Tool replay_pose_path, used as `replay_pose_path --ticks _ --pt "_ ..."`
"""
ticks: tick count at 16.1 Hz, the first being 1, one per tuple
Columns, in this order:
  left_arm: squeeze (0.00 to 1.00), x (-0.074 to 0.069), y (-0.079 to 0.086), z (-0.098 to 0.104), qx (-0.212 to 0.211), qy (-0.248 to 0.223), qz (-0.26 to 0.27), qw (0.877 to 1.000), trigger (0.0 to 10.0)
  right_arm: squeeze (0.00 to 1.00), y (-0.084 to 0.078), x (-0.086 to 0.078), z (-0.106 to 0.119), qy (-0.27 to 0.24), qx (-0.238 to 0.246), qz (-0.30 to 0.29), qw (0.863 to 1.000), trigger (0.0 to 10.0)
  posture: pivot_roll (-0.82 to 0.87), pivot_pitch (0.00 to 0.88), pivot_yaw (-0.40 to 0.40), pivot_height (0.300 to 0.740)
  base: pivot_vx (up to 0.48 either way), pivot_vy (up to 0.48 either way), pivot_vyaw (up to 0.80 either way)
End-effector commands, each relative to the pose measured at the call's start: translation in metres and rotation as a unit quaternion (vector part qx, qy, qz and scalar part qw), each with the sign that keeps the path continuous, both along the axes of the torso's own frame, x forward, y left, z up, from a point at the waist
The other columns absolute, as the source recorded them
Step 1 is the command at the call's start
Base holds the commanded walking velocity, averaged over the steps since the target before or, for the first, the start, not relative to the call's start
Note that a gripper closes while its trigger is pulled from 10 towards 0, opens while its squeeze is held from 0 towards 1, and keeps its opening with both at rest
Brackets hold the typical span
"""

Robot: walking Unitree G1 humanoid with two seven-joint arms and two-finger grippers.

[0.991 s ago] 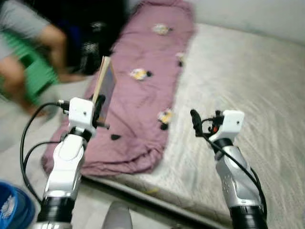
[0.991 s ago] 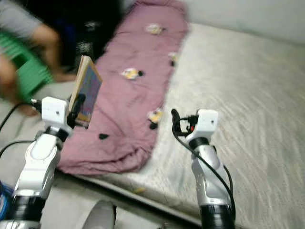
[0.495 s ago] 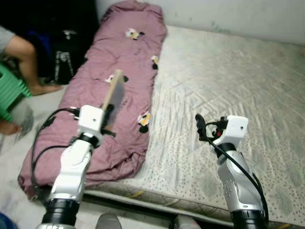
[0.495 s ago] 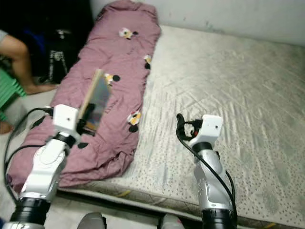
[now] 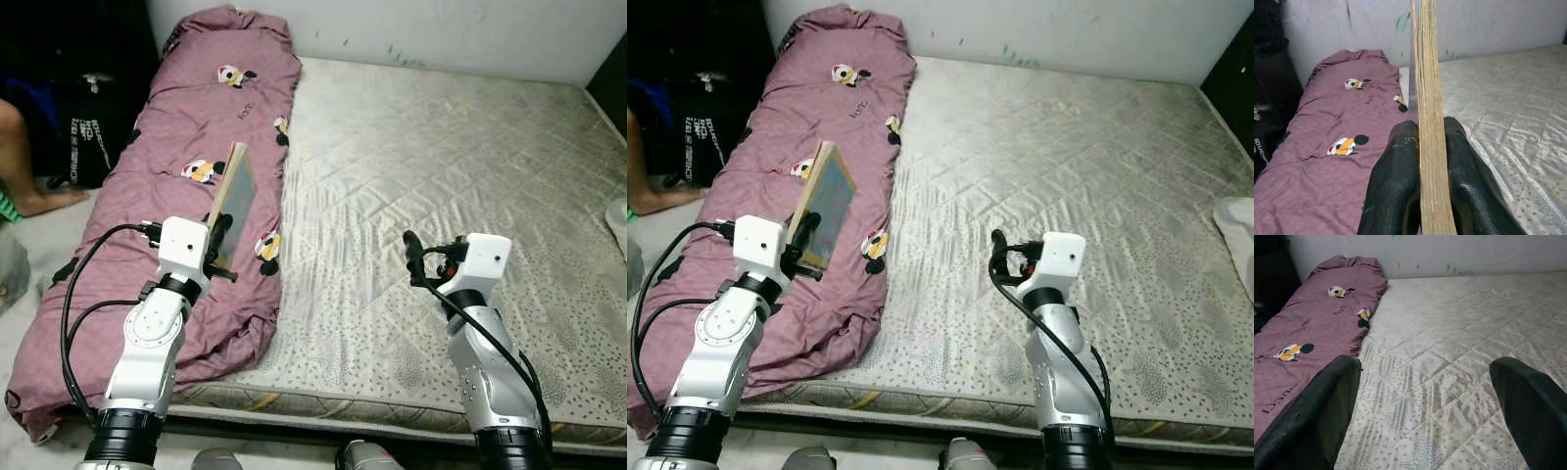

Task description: Clean up the room

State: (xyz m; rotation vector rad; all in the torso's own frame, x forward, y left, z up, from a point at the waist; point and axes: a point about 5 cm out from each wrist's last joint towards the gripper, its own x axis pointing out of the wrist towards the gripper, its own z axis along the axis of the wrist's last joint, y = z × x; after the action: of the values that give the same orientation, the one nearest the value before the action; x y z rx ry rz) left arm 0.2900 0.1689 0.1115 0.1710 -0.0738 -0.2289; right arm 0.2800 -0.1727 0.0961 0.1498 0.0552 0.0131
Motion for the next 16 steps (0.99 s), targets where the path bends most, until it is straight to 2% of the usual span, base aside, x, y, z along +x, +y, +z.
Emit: replay_pose_path --ticks 1,16 --pt "0.0 0.0031 -0.0007 0.013 -0.002 -0.029 -0.003 1.0 10.0 0.0 -0.0006 0.0009 -0.0004 0.004 -0.002 0.0 1.0 10.0 0.03 0.09 -0.034 0.74 0.0 -0.356 0.0" --pt "0.0 0.0041 -0.0023 0.0144 -0.004 -0.03 -0.006 1.0 10.0 0.0 0.0025 0.0033 0.0011 -0.004 -0.024 0.008 1.0 10.0 0.03 0.096 -0.032 0.74 0.0 -0.363 0.0"
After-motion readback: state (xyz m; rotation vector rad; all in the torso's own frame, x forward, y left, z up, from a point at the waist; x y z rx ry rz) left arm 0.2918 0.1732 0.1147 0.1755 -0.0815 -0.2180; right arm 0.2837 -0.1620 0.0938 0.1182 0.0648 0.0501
